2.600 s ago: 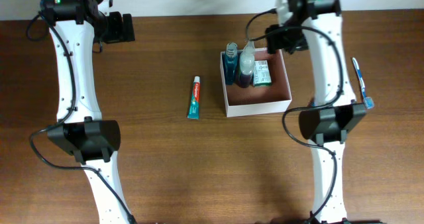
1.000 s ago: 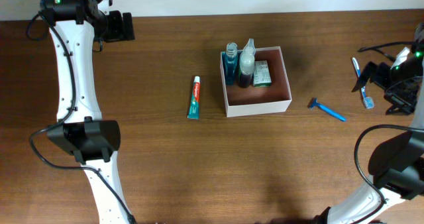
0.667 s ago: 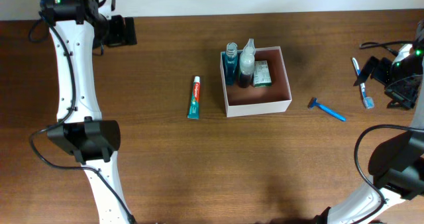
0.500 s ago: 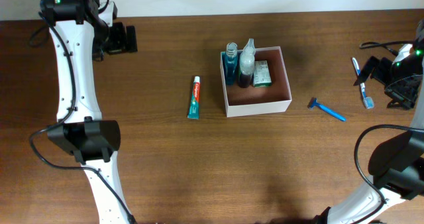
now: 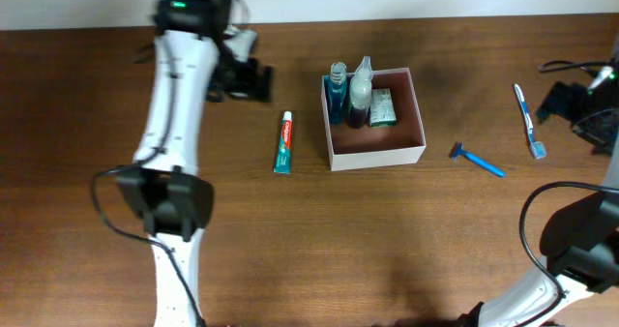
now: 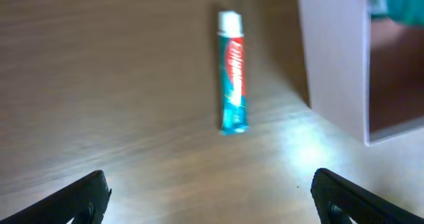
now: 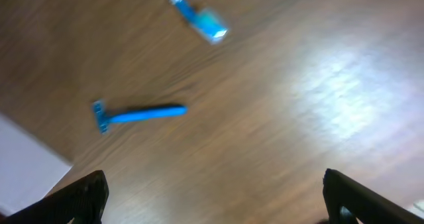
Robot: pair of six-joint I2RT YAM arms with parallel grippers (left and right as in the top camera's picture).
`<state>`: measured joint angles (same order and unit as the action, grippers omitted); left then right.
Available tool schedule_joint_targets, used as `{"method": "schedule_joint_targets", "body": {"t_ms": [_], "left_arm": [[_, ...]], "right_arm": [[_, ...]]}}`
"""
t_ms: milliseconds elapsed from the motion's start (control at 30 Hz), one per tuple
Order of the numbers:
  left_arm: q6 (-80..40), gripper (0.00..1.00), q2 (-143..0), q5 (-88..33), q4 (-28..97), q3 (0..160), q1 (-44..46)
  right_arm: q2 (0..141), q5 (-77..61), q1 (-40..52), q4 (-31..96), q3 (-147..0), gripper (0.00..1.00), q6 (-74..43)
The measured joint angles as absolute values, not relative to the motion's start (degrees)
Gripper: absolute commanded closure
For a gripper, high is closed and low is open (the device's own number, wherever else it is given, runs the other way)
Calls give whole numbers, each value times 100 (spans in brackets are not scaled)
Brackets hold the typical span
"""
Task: Pack container
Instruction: 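Move the left gripper right over the Colgate toothpaste tube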
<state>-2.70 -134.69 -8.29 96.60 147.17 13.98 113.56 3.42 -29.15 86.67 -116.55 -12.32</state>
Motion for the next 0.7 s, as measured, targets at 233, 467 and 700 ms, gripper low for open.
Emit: {"method": "schedule_joint_targets", "body": {"t_ms": [233, 467, 700], "left_arm": [[-1068, 1, -13469, -679, 9642, 14162, 1848], [-1553, 1, -13469, -569, 9284, 13319, 1841], [-1634, 1, -13469, -552, 8451, 12707, 1844]], "right_arm": [[11356, 410, -4005, 8608, -11655, 1, -1592], [11356, 408, -4606, 8600, -11655, 1, -1791], [11356, 408, -4646, 8600, -11655, 1, -1806]]}}
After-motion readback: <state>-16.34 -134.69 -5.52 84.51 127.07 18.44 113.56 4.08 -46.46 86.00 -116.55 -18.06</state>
